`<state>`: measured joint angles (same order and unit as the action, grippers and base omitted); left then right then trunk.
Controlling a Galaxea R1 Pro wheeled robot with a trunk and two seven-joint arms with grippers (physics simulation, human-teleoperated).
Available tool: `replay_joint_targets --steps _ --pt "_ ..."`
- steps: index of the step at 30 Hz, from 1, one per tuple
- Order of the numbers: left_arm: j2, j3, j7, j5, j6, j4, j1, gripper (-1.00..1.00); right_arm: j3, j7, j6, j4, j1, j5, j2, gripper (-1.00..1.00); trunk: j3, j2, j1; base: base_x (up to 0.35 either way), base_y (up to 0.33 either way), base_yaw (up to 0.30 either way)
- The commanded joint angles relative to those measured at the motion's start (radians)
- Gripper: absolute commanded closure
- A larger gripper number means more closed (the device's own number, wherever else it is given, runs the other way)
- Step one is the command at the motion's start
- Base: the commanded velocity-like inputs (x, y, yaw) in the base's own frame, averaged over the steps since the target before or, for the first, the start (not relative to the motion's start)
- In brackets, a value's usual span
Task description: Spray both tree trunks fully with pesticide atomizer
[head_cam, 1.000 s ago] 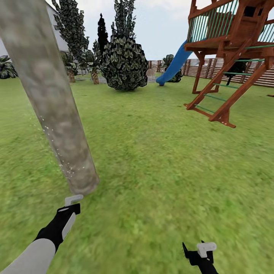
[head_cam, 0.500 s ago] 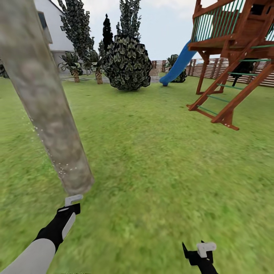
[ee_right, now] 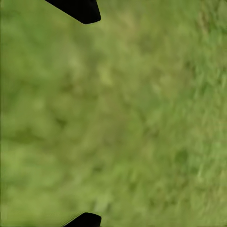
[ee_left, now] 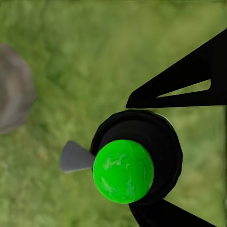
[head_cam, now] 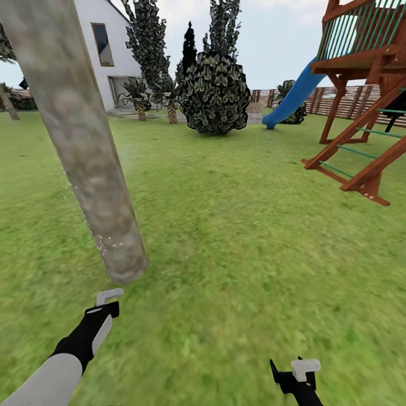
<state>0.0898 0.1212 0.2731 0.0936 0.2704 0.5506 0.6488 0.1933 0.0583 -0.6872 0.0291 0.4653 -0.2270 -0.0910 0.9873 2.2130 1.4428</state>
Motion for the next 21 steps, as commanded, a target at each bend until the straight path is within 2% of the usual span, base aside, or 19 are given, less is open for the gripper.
replay_joint_targets --steps 1,5,12,16,18,21 --pt "-0.001 0.000 0.000 0.001 0.000 0.000 0.000 1.00 0.000 0.000 0.000 0.000 0.000 0.000 0.000 -1.00 0.000 0.000 0.000 0.105 -0.269 0.263" --pt "0.000 0.002 0.001 0.000 -0.001 0.001 0.000 1.00 0.000 0.001 0.000 0.000 0.000 0.000 0.000 -1.00 0.000 0.000 0.000 0.120 -0.231 0.235" --pt "-0.003 -0.006 -0.001 -0.008 0.015 0.022 0.019 1.00 0.000 0.000 0.000 0.000 0.000 0.000 0.000 -1.00 0.000 0.000 0.000 0.021 -0.017 0.090" --pt "-0.011 -0.003 -0.003 -0.001 0.058 0.023 0.108 1.00 0.000 0.000 0.000 0.000 0.000 0.000 0.000 -1.00 0.000 0.000 0.000 0.000 0.000 0.001" --pt "0.005 -0.005 -0.014 -0.001 0.081 0.027 0.153 1.00 0.000 0.001 0.000 0.000 0.000 0.000 0.000 -1.00 0.000 0.000 0.000 0.000 0.000 0.000" --pt "0.083 0.001 -0.019 0.003 0.086 0.065 0.161 1.00 0.000 0.001 0.000 0.000 0.000 0.000 0.000 -1.00 0.000 0.000 0.000 0.000 0.000 0.000"
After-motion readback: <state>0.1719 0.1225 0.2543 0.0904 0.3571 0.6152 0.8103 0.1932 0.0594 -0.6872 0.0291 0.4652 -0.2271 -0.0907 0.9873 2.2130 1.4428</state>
